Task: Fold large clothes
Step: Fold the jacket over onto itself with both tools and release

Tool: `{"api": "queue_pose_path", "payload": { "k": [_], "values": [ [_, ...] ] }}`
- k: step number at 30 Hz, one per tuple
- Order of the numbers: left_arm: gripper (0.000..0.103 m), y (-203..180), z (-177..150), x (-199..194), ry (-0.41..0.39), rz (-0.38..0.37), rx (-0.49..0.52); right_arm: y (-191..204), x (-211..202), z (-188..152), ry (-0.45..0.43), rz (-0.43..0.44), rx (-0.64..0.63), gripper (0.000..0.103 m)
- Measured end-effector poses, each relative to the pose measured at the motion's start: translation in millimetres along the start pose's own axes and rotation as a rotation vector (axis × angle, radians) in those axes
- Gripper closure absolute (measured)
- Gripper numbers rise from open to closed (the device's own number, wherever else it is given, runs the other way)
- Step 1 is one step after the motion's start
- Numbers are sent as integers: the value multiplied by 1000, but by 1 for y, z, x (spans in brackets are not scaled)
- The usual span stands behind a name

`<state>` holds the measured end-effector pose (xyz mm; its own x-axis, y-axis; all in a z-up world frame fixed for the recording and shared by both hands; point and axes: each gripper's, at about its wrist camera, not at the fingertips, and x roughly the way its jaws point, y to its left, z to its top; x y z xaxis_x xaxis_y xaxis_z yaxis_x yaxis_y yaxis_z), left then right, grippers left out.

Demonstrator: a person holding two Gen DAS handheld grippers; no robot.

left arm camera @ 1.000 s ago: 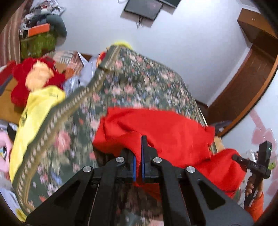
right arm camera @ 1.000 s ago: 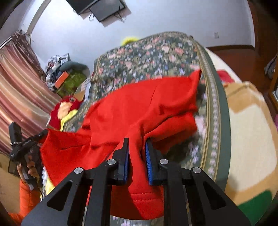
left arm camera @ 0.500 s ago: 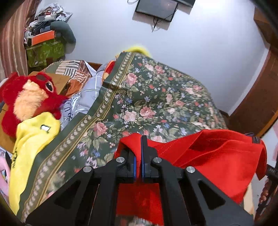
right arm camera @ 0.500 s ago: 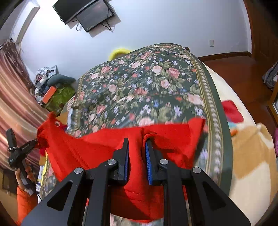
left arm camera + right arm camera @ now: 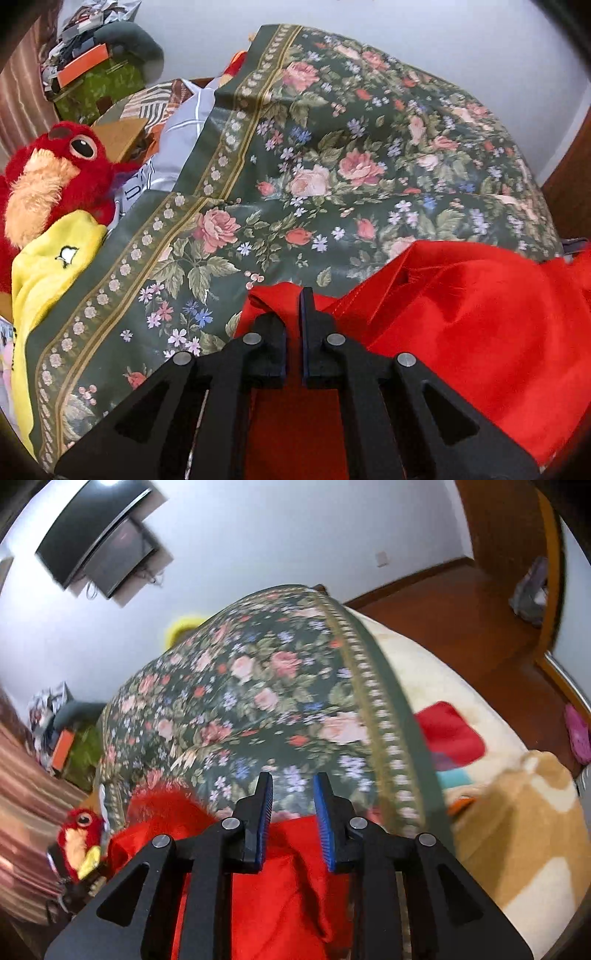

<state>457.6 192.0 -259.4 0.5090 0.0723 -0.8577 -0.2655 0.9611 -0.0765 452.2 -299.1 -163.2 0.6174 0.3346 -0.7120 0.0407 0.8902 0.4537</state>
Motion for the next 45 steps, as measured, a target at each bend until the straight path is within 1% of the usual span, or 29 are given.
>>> {"api": "queue_pose_path", "payload": {
  "k": [2,3,4,5,6,7,8,9,11,14,17,20,22,23,24,25,26,27,28,29,30,31,32,35,37,39,42,43,45],
  "values": [
    [92,-2,3,-17,-27,-4,13,0,-16,-4,-4,-25,-49,81],
    [87,-4,5,-26,-45,-3,20,2,-18,-5,2,-37,-70,81],
    [79,-6,8,-38,-72,-6,25,6,-21,-9,13,-46,-95,79],
    [74,-7,10,-49,-94,-11,29,10,-21,-13,27,-42,-120,77],
    [64,-9,12,-63,-125,-15,32,14,-18,-15,38,-35,-141,70],
    [58,-10,13,-73,-149,-16,33,20,-18,-21,52,-26,-174,63],
    [57,-11,14,-85,-174,-18,35,25,-14,-25,60,-21,-197,59],
    [52,-11,15,-92,-186,-17,35,30,-10,-29,67,-16,-214,54],
    [48,-12,14,-105,-200,-31,27,41,-1,-38,91,-10,-233,53],
    [47,-14,8,-110,-173,-83,25,63,12,-53,142,19,-272,53],
    [46,-27,-6,-99,-96,-168,39,93,22,-75,175,45,-367,53],
    [46,-50,-24,-82,-27,-221,85,123,33,-98,203,80,-474,51],
    [46,-68,-37,-72,2,-233,130,138,41,-113,222,84,-530,39],
    [46,-76,-43,-67,15,-238,155,144,45,-120,226,80,-557,37],
    [46,-88,-51,-61,33,-244,193,149,50,-127,222,69,-591,31],
    [46,-95,-57,-57,43,-249,218,150,52,-131,210,56,-607,25],
    [46,-101,-64,-54,52,-257,240,150,54,-135,190,32,-620,23],
    [43,-107,-71,-50,59,-257,258,148,55,-136,184,23,-622,18],
    [36,-111,-78,-46,58,-240,269,143,58,-135,193,23,-612,13],
    [32,-113,-84,-43,50,-215,276,136,62,-133,216,26,-586,10],
    [25,-112,-87,-41,37,-199,273,130,64,-132,234,20,-558,8],
    [17,-109,-91,-40,26,-192,258,120,66,-130,253,2,-525,8],
    [15,-105,-93,-39,21,-190,237,110,68,-129,266,-14,-499,8],
    [13,-89,-102,-40,18,-206,191,87,61,-133,252,-51,-503,8],
    [8,-83,-108,-45,4,-188,184,81,51,-139,241,-58,-546,8],
    [7,-76,-112,-49,0,-173,175,81,41,-150,232,-75,-608,8],
    [7,-60,-118,-52,23,-179,120,81,34,-164,213,-151,-676,8],
    [7,-54,-120,-54,34,-184,92,79,31,-167,211,-163,-685,8],
    [7,-42,-125,-59,56,-180,40,71,26,-169,225,-169,-664,8]
  ]
}}
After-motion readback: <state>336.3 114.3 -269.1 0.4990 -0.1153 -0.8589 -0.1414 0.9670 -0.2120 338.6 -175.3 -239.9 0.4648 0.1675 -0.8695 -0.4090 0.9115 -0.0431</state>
